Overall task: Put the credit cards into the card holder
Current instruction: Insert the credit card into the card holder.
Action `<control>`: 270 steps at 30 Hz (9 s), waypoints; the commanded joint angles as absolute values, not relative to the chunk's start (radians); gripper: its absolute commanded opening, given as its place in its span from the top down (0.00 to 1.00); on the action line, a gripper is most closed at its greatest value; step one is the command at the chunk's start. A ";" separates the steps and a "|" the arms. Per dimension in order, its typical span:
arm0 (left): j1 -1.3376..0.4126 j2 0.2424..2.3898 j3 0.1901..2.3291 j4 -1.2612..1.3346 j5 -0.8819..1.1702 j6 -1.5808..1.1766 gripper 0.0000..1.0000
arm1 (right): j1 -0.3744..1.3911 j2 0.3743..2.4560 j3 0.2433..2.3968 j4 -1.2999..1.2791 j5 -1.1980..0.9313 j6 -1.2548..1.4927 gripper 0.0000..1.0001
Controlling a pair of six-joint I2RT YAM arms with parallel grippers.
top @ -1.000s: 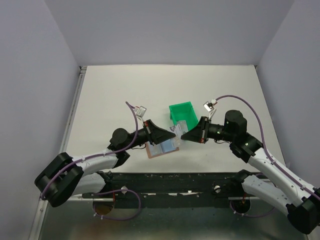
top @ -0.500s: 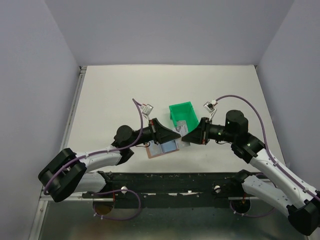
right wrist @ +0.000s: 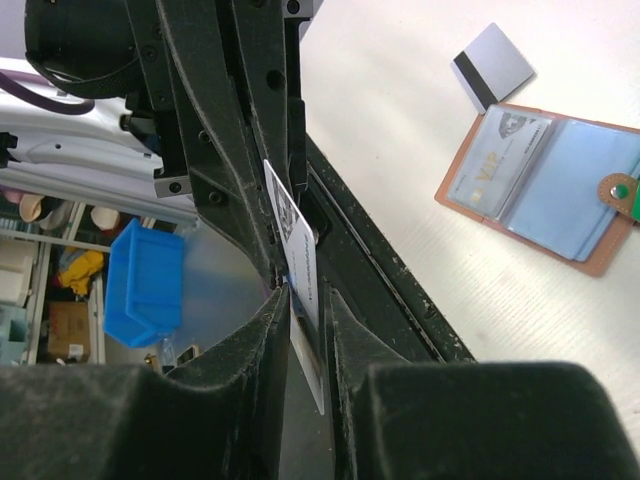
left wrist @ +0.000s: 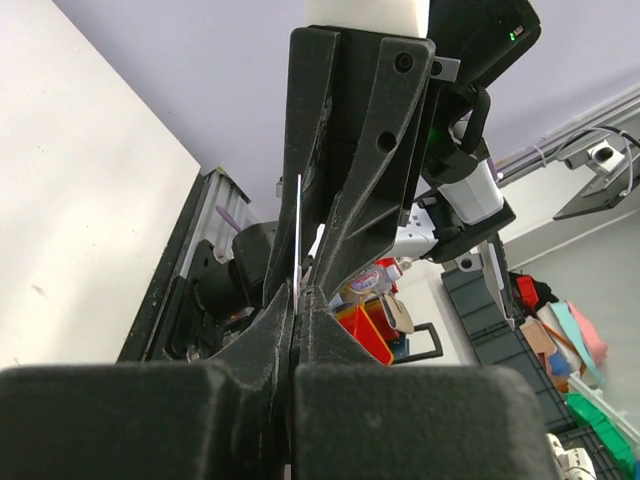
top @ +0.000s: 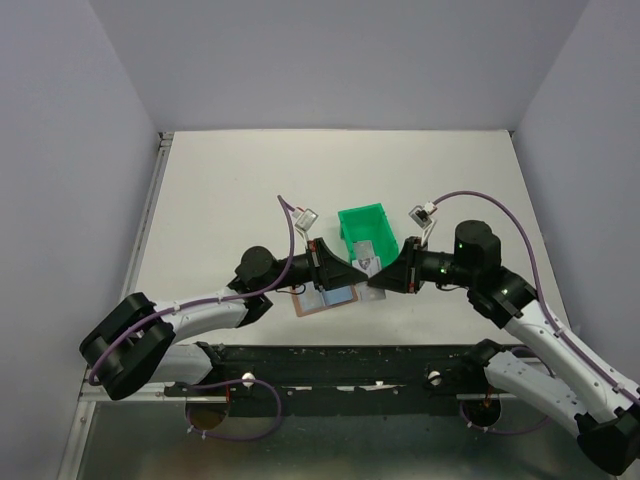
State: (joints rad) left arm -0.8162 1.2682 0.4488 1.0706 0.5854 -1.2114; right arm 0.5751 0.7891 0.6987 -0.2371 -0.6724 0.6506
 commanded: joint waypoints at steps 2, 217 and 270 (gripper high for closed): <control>-0.825 1.264 0.462 1.060 0.626 -1.183 1.00 | 0.581 0.769 0.738 -0.278 -0.652 0.621 0.72; -0.695 1.453 0.393 0.361 0.245 -0.871 1.00 | 0.703 1.581 1.023 -0.499 -0.256 0.495 1.00; -0.695 1.232 0.405 0.178 0.187 -0.853 1.00 | 0.703 1.766 1.019 -0.402 -0.377 0.535 1.00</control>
